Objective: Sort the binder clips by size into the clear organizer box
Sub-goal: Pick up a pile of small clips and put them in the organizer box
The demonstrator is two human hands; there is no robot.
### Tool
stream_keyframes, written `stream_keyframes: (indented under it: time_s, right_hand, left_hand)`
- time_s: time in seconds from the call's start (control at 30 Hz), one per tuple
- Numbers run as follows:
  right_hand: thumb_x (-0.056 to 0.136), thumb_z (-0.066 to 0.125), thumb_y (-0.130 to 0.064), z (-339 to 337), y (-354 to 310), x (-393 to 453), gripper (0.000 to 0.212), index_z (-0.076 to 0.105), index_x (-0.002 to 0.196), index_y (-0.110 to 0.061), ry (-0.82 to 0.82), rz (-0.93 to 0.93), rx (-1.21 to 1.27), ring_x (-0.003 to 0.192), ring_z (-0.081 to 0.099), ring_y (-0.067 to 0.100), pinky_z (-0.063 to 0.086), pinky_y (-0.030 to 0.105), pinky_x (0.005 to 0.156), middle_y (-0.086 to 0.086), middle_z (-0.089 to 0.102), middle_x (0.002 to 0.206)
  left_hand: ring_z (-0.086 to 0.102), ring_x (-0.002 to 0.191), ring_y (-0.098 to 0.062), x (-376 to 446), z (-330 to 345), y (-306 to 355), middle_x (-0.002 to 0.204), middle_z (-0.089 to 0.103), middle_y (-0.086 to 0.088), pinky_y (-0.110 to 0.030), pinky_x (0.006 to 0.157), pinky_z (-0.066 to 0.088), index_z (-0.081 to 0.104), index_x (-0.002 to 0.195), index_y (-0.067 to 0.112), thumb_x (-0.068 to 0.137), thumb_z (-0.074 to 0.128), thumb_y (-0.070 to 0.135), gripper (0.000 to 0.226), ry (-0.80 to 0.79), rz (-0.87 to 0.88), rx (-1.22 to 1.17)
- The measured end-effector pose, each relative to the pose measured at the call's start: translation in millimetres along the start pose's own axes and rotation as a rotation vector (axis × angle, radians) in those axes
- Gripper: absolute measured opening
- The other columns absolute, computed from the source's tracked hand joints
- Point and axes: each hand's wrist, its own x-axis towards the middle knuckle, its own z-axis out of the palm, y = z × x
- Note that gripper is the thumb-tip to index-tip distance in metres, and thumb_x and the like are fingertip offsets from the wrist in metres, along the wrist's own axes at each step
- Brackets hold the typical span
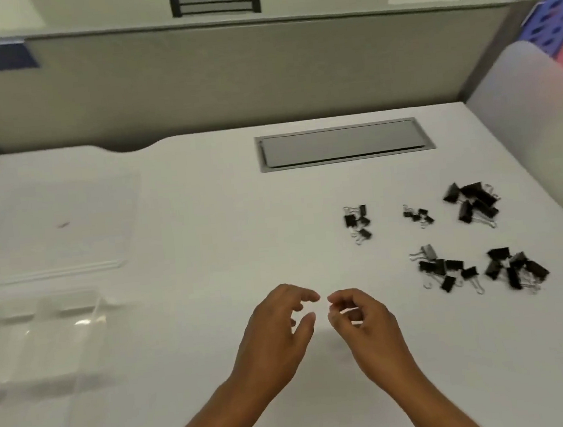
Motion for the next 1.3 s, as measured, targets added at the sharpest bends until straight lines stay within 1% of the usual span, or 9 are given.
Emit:
stream_keyframes:
  time_s: [0.2,0.37,0.5,0.6,0.8,1.0,1.13,1.2,1.3]
  right_hand:
    - [0.094,0.068,-0.016,-64.6,40.4,73.8,0.023,0.066,0.109,-0.033,0.077,-0.025,-0.057,0.085,0.065,0.001,0.049,0.013,0.070,-0.013,0.070,0.102]
    - [0.095,0.070,-0.017,-78.0,49.7,148.9,0.030,0.063,0.124,-0.021,0.155,-0.168,-0.235,0.090,0.061,0.007,0.046,0.015,0.077,-0.010,0.060,0.116]
    - [0.096,0.071,-0.025,-67.8,56.4,188.1,0.038,0.059,0.131,-0.016,0.173,-0.195,-0.342,0.107,0.059,0.019,0.051,0.030,0.089,-0.001,0.053,0.122]
    - [0.095,0.073,-0.029,-59.6,66.9,193.3,0.041,0.061,0.132,-0.016,0.200,-0.194,-0.349,0.106,0.057,0.019,0.049,0.027,0.088,-0.001,0.052,0.118]
    - [0.092,0.077,-0.018,-56.2,81.1,194.6,0.027,0.067,0.117,-0.017,0.265,-0.256,-0.249,0.101,0.057,0.016,0.052,0.027,0.086,-0.004,0.055,0.109]
    - [0.088,0.078,-0.011,-66.3,81.2,194.8,0.030,0.063,0.109,-0.025,0.219,-0.207,-0.089,0.094,0.058,0.002,0.043,0.008,0.076,-0.015,0.053,0.105]
    - [0.088,0.068,0.003,-75.7,81.6,191.8,0.030,0.066,0.099,-0.025,0.265,-0.159,0.097,0.087,0.064,0.008,0.052,0.019,0.077,-0.008,0.064,0.094]
    - [0.090,0.069,-0.001,-81.3,82.4,189.9,0.027,0.067,0.094,-0.027,0.273,-0.101,0.180,0.087,0.067,0.009,0.055,0.023,0.079,-0.005,0.068,0.096]
    - [0.093,0.061,-0.003,-89.2,80.7,188.0,0.026,0.068,0.093,-0.028,0.267,-0.013,0.272,0.077,0.065,0.009,0.054,0.027,0.070,-0.003,0.070,0.092]
  left_hand:
    - [0.060,0.106,0.001,77.8,68.7,21.8,0.121,0.061,0.022,-0.022,0.087,0.054,0.064,0.124,0.038,0.098,0.065,0.026,0.028,-0.039,0.013,0.122]
    - [0.053,0.124,-0.013,142.5,105.1,20.5,0.138,0.051,0.006,-0.027,0.098,0.050,0.050,0.147,0.027,0.104,0.056,0.022,0.045,-0.062,-0.012,0.339]
    - [0.051,0.114,-0.022,187.4,124.3,7.4,0.130,0.048,-0.002,-0.036,0.088,0.054,0.039,0.155,0.023,0.107,0.049,0.025,0.049,-0.094,-0.013,0.516]
    - [0.052,0.105,-0.023,201.6,136.5,-6.9,0.121,0.049,-0.002,-0.038,0.080,0.055,0.037,0.156,0.025,0.106,0.047,0.021,0.051,-0.101,0.009,0.554]
    - [0.056,0.097,-0.019,195.2,146.8,-24.4,0.114,0.053,0.000,-0.036,0.081,0.053,0.053,0.145,0.024,0.106,0.052,0.025,0.039,0.040,0.043,0.493]
    - [0.060,0.102,-0.022,190.2,153.8,-34.7,0.124,0.061,-0.001,-0.040,0.087,0.054,0.067,0.115,0.015,0.102,0.063,0.023,0.016,0.144,0.080,0.442]
    - [0.059,0.093,-0.023,188.4,152.3,-33.1,0.119,0.063,-0.001,-0.041,0.082,0.054,0.068,0.103,0.013,0.098,0.067,0.016,0.006,0.180,0.171,0.466]
    - [0.057,0.096,-0.023,186.5,151.1,-31.4,0.123,0.063,-0.002,-0.038,0.083,0.054,0.067,0.105,0.013,0.098,0.068,0.015,0.008,0.198,0.185,0.464]
    - [0.054,0.104,-0.021,185.3,152.6,-31.9,0.139,0.061,0.002,-0.032,0.090,0.053,0.065,0.126,0.015,0.101,0.063,0.018,0.026,0.183,0.201,0.492]
